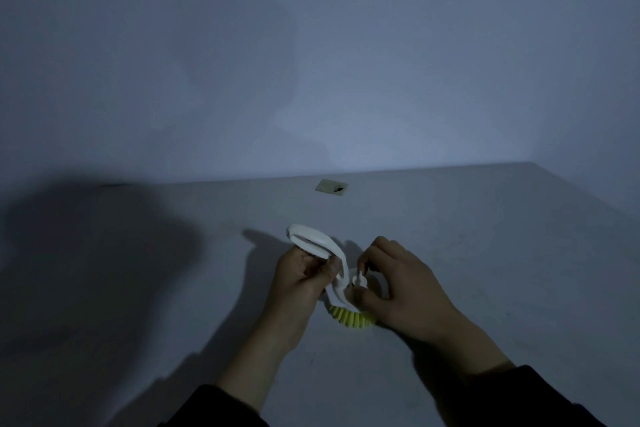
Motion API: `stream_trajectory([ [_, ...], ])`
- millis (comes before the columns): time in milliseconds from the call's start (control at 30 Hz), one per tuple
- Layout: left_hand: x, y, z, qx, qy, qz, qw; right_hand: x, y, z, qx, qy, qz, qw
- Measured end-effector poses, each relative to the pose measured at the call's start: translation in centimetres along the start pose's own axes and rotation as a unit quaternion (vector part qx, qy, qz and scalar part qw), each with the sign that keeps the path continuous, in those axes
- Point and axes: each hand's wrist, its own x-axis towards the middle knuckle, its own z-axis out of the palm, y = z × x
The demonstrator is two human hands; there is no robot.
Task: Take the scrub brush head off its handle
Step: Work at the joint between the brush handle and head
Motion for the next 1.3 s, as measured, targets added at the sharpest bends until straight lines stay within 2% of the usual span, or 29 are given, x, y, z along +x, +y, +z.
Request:
stream_trajectory([
  [700, -0.02, 0.18, -0.01, 0.0, -0.002, 0.0, 1.0, 0.02, -0.32, -0.31, 0.005, -0.008, -0.015, 1.0],
  [1033, 0.03, -0.01, -0.24, -0.008, -0.004, -0.01, 1.0, -0.1, -0.18, -0.28, 0.051, 0.016, -0.005, 0.999],
  [1300, 0.06, 0.06, -0.1, -0.002, -0.002, -0.016, 1.0, -0.15, 0.33, -0.04, 0.12, 0.034, 0.039, 0.991],
])
